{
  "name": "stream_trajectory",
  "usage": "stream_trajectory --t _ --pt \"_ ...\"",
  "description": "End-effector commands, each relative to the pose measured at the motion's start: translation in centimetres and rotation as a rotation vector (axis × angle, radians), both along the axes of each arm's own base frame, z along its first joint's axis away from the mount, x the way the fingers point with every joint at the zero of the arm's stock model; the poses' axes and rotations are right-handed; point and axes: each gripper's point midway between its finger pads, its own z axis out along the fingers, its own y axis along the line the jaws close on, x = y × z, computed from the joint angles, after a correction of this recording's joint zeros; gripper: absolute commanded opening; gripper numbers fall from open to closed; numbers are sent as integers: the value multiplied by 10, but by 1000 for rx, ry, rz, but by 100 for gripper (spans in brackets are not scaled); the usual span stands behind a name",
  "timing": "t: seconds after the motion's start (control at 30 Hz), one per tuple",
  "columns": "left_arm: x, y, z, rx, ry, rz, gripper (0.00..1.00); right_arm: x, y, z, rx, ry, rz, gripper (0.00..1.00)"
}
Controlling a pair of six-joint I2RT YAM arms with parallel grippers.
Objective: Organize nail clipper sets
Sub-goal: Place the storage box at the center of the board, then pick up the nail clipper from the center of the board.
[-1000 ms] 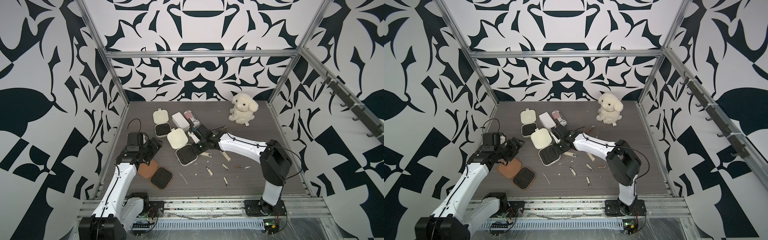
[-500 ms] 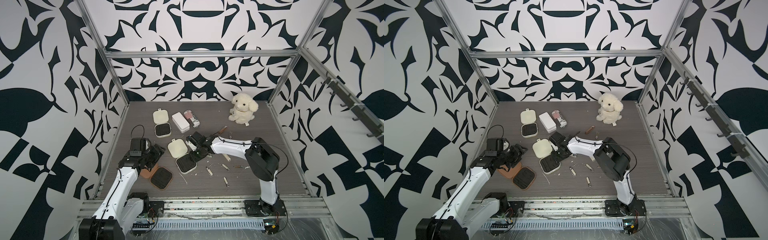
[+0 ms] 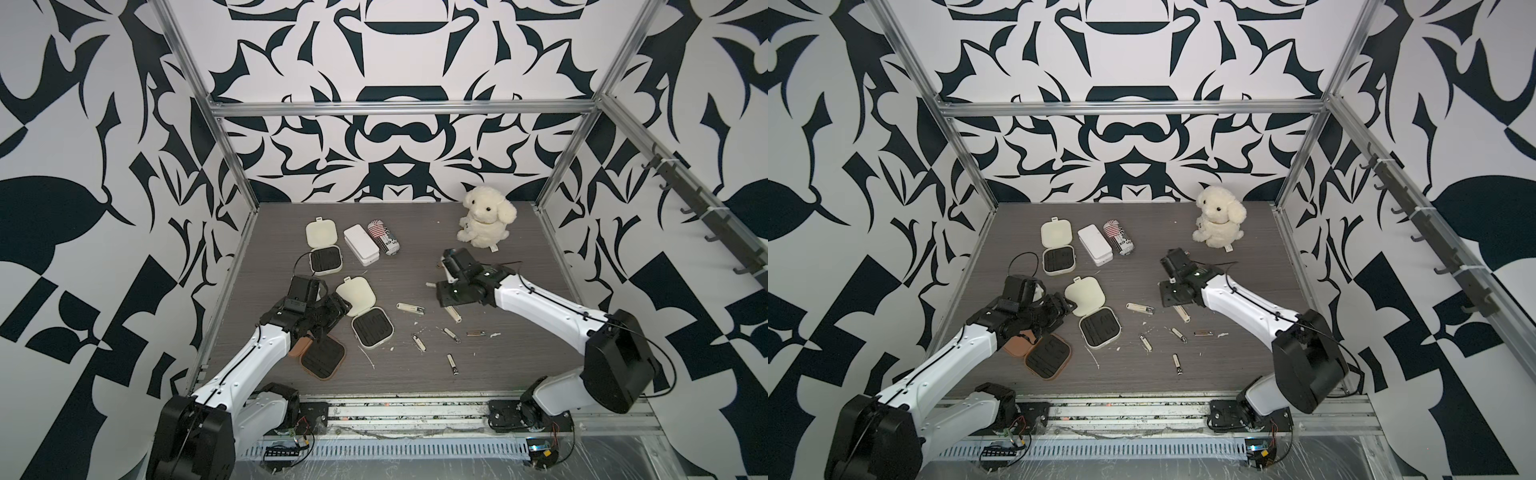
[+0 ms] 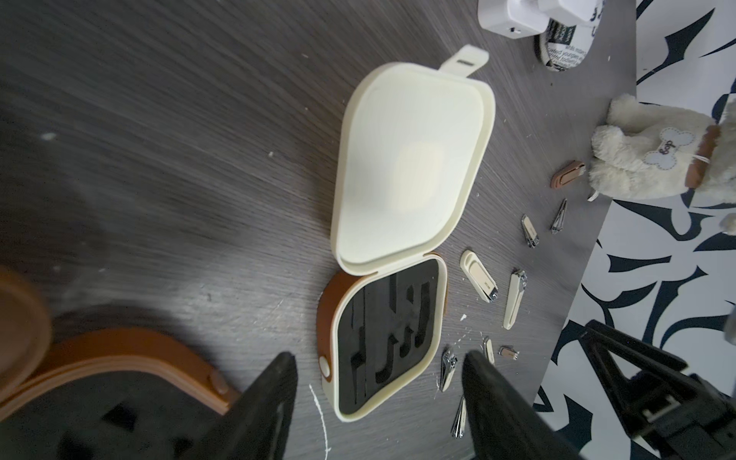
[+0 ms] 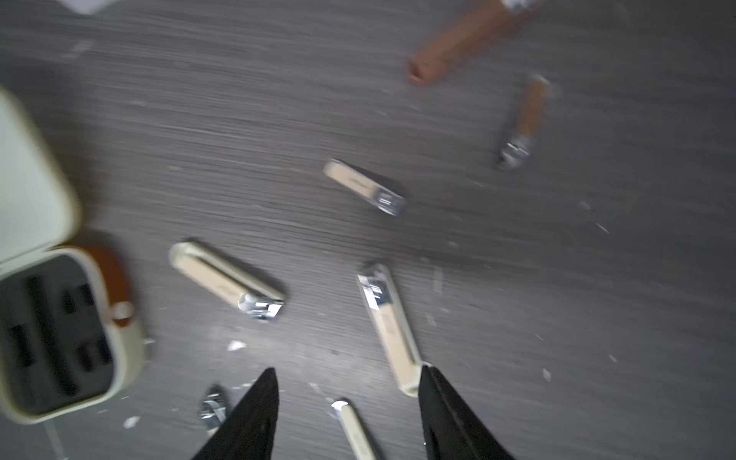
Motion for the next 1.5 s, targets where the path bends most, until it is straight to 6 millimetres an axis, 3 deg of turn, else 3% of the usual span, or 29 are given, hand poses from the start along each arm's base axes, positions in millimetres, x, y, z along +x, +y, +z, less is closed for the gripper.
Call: stream_trajectory --t 0.0,0.23,0.53,0.83,0.97,1.27,1.47 --pt "6 -4 -2 -6 -12 3 70 -14 -15 -12 -26 52 -36 63" --pt "8 -9 0 -9 -17 -5 70 -9 -8 -36 -38 119 -3 65" --pt "6 -11 -4 -18 -17 7 71 8 0 -52 -45 159 24 65" --pt "5 -10 -8 -13 -8 10 71 14 9 -68 -27 212 41 49" --pt "4 -9 -10 -11 -3 14 71 13 11 -70 -20 225 48 36" --pt "2 -9 -11 -14 0 13 71 13 11 -61 -13 214 51 15" --pt "-1 -10 -18 2 27 -7 70 22 19 -21 9 115 57 8"
